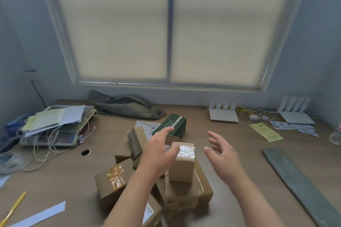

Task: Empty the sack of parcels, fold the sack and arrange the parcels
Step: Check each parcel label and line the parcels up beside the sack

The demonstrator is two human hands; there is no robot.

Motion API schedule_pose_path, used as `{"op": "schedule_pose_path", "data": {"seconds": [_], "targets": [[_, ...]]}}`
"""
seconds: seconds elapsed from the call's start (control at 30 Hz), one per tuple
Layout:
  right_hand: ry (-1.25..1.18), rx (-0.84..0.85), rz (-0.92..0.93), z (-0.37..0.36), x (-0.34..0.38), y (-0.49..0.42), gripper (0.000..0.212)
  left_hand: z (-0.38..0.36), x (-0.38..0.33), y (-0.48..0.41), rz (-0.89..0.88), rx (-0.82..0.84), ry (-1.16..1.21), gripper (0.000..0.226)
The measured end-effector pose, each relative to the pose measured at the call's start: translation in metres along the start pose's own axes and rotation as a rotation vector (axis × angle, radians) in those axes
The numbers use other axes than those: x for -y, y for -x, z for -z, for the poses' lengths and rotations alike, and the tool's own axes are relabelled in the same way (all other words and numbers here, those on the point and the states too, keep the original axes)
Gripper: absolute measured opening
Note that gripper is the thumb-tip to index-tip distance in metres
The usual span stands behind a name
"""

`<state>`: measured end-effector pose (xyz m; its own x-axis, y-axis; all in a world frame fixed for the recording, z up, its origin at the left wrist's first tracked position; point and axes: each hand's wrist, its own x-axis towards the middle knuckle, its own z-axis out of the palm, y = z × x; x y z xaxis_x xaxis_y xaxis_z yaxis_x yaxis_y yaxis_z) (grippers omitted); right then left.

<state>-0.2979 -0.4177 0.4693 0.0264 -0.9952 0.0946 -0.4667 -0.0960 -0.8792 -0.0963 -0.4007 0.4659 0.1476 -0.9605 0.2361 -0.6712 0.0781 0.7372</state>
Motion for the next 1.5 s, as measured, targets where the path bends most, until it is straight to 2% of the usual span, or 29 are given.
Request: {"op": "schedule_pose_path", "data": {"seconds": [0.23,0.4,0.57,0.83,1.03,1.13,1.23,1.33,1.43,1.5], "targets": [[-0.026,0.108,-0.064,-0.037,0.007,-0.004,0.057,0.006,0.030,0.012,0.194,0.116,0.157,0.055],[-0.086,0.175,-0.189,-0.048,-0.016,-0.008,0.067,-0.012,0.031,0.013,0.359,0.187,0.356,0.063],[-0.262,0.263,-0.347,-0.053,-0.032,-0.010,0.081,-0.032,0.026,0.012,0.492,0.224,0.463,0.068],[-0.493,0.276,-0.379,-0.059,-0.032,-0.005,0.050,-0.048,0.023,0.021,0.557,0.214,0.526,0.057],[-0.629,0.099,-0.336,-0.057,-0.030,0.001,0.028,-0.056,0.021,0.030,0.574,0.085,0.672,0.020],[-0.626,-0.005,-0.311,-0.057,-0.027,0.005,0.034,-0.056,0.014,0.035,0.576,0.008,0.769,0.028],[-0.631,-0.066,-0.318,-0.057,-0.025,0.012,0.030,-0.057,0.013,0.040,0.546,-0.020,0.835,0.043],[-0.661,-0.067,-0.310,-0.057,-0.025,0.021,0.022,-0.058,0.014,0.046,0.514,-0.040,0.873,0.057],[-0.707,-0.060,-0.278,-0.056,-0.026,0.031,0.012,-0.059,0.014,0.051,0.493,-0.052,0.919,0.059],[-0.727,-0.055,-0.247,-0.055,-0.026,0.037,0.014,-0.059,0.015,0.054,0.479,-0.044,0.939,0.058]]}}
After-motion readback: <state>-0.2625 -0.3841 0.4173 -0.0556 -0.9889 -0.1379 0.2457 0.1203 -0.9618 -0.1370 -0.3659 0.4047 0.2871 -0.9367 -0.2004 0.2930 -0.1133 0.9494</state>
